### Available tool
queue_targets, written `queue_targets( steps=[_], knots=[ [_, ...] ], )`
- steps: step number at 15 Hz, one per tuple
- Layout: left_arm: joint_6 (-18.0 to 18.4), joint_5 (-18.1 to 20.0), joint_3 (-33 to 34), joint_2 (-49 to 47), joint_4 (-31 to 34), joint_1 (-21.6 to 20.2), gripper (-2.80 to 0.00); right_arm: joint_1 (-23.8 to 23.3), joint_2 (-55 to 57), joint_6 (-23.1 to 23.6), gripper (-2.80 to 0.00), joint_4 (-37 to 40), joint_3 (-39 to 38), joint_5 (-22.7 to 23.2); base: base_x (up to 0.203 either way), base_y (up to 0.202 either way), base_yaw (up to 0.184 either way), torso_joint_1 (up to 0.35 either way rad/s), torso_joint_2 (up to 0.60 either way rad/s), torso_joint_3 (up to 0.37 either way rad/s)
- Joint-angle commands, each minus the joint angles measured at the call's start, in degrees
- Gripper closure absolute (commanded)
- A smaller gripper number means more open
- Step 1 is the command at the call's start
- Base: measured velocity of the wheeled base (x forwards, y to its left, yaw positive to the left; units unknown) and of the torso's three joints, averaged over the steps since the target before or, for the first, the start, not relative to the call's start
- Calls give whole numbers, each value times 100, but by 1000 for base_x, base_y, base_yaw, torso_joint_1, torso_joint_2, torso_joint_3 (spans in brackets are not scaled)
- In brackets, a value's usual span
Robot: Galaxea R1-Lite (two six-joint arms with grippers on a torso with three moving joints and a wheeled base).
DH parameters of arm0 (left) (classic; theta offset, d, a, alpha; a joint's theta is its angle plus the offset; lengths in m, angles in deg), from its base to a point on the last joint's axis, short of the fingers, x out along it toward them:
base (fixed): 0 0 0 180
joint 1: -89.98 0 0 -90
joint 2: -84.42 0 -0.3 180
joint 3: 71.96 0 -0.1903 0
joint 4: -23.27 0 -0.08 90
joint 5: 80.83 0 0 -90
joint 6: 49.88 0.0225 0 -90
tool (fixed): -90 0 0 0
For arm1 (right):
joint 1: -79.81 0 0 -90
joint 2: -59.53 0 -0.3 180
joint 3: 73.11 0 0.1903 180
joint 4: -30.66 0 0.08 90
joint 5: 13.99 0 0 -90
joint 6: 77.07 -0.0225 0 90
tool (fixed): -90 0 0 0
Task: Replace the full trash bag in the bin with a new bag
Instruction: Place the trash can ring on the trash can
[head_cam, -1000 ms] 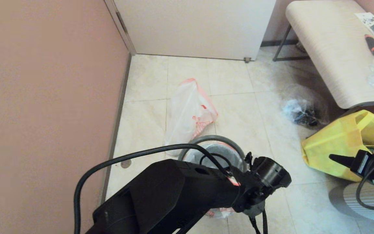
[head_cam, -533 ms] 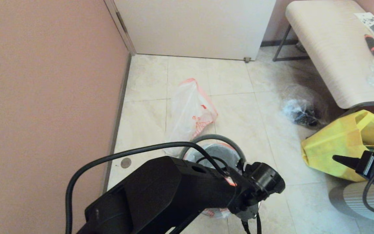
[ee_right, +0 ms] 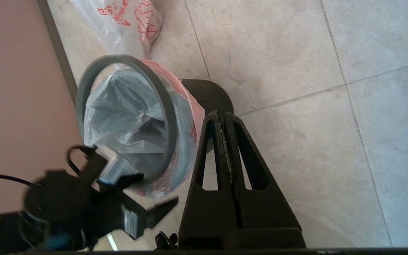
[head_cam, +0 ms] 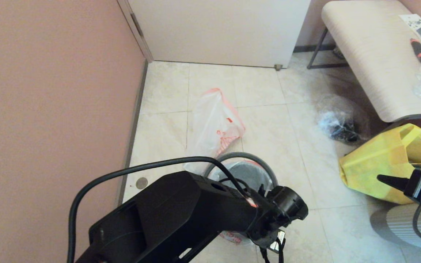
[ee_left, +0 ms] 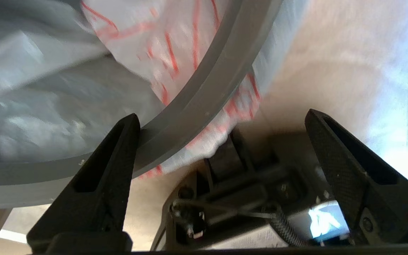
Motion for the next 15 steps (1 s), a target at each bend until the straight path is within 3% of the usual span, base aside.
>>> queue_targets(
  steps=[1, 8, 15],
  knots=[
    [-13, -6, 151, -19, 12, 38, -280, 1, -89, -12, 0, 17, 64, 12, 0, 0, 0, 0, 0, 0],
    [-93, 121, 443, 57, 2, 212, -280, -8, -196, -12, 0, 263, 266, 1, 0, 0, 0, 0, 0, 0],
    [-371, 63, 698, 720, 183, 309, -280, 1, -205, -12, 0, 363, 303, 9, 0, 0, 0, 0, 0, 0]
  ],
)
